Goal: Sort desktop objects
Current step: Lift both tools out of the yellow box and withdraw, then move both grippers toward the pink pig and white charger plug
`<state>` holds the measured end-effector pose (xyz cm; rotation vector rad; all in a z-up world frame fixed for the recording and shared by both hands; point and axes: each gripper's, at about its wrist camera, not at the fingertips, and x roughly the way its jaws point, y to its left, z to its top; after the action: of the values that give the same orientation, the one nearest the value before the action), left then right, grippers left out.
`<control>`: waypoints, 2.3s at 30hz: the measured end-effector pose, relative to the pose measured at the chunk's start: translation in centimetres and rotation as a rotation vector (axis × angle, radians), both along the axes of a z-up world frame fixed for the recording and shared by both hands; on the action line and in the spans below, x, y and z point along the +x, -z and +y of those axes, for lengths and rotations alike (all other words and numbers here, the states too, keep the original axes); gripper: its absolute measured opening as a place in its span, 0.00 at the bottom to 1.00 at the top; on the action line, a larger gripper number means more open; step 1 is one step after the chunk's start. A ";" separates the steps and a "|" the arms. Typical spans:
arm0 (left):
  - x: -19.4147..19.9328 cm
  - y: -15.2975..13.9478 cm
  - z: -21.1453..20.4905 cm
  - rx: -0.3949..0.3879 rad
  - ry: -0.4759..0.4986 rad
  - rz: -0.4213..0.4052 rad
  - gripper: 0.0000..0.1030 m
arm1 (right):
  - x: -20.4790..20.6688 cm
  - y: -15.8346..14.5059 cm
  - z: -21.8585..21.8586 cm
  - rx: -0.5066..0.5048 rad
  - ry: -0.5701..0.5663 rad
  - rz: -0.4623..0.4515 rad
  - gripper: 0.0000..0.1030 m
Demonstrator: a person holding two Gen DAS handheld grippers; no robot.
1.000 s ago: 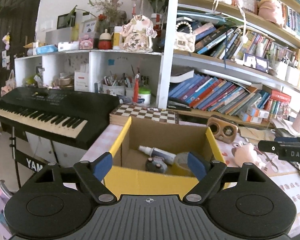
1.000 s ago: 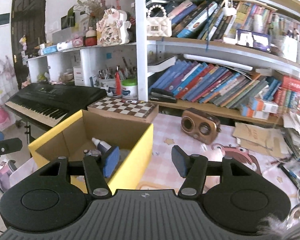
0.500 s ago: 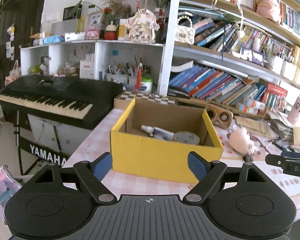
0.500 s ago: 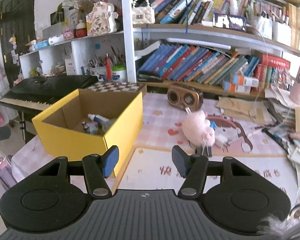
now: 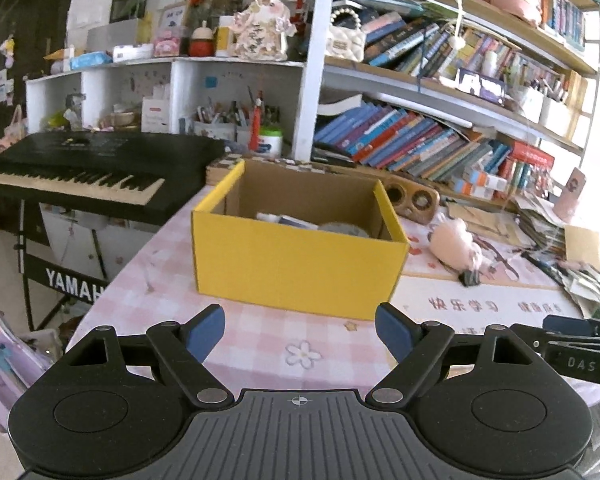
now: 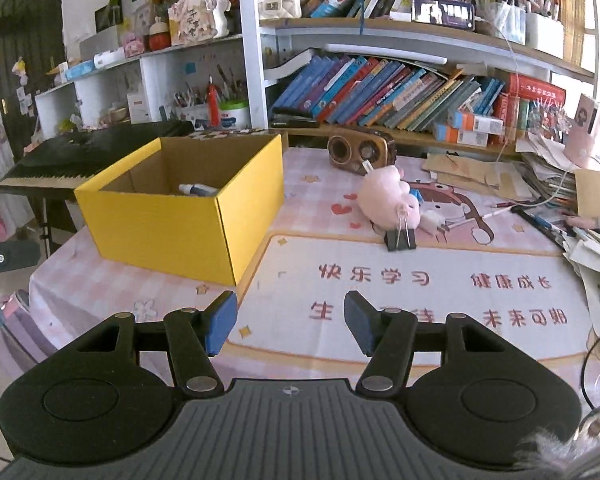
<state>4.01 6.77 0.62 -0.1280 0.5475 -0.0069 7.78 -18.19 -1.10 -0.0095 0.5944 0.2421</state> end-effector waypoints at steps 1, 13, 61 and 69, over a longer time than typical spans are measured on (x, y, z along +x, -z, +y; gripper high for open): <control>-0.2 0.1 -0.2 0.000 0.004 0.002 0.82 | -0.3 0.1 0.0 -0.002 0.000 0.000 0.55; -1.7 1.3 -2.8 0.010 0.088 0.048 0.82 | -4.1 1.0 0.5 -0.020 -0.005 0.006 0.63; 5.1 3.1 -13.7 0.010 0.395 0.110 0.83 | -2.0 2.2 -8.5 -0.070 0.203 0.070 0.68; 6.7 3.5 -15.5 0.012 0.422 0.123 0.83 | -0.6 2.5 -10.2 -0.069 0.230 0.082 0.68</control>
<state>10.73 -8.77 -2.89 0.0012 0.6892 -0.4087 7.16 -28.36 -3.64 0.0021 0.6796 -0.0015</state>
